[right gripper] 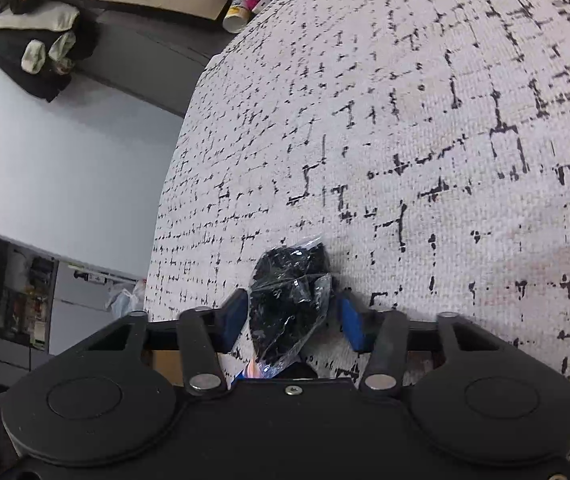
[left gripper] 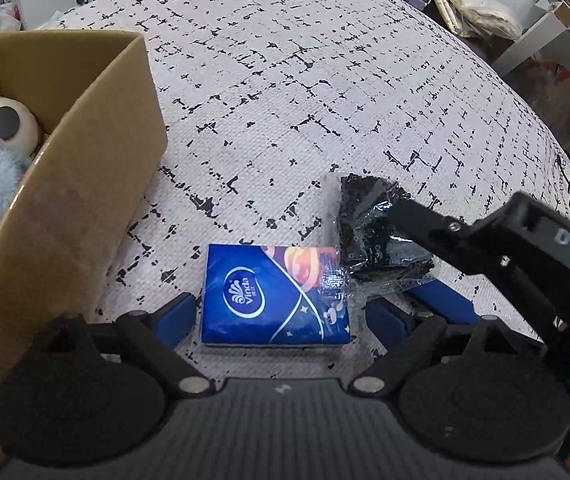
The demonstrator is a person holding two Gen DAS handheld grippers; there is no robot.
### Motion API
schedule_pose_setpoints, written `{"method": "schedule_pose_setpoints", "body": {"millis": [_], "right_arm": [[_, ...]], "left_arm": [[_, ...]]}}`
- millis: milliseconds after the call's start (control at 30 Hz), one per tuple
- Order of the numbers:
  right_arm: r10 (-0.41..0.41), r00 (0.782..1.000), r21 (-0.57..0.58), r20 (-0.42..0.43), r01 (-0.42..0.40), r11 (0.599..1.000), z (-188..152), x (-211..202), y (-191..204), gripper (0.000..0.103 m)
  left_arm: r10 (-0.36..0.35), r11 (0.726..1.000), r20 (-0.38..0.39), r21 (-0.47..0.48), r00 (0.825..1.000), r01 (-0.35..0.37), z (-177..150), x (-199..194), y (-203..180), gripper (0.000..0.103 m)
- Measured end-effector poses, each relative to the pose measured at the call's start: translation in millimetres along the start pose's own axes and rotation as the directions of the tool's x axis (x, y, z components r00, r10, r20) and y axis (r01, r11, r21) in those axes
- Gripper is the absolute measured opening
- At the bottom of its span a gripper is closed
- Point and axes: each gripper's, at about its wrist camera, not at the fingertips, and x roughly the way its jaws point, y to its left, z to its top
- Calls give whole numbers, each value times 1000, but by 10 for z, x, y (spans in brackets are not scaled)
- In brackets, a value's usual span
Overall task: Organize soft objects
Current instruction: 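Grasp the blue tissue pack with the left gripper while the right gripper grasps the black plastic bag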
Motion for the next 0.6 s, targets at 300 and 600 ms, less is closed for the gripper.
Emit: {"method": "schedule_pose_setpoints", "body": {"millis": [300, 600], "right_arm": [[-52, 998, -69, 24, 54, 996, -30, -85, 114, 22], [-75, 990, -80, 118, 85, 993, 7, -434, 216, 22]], "left_arm": [[-2, 1000, 4, -12, 1000, 2, 22, -39, 35, 71], [-39, 999, 26, -16, 999, 40, -32, -256, 27, 71]]}}
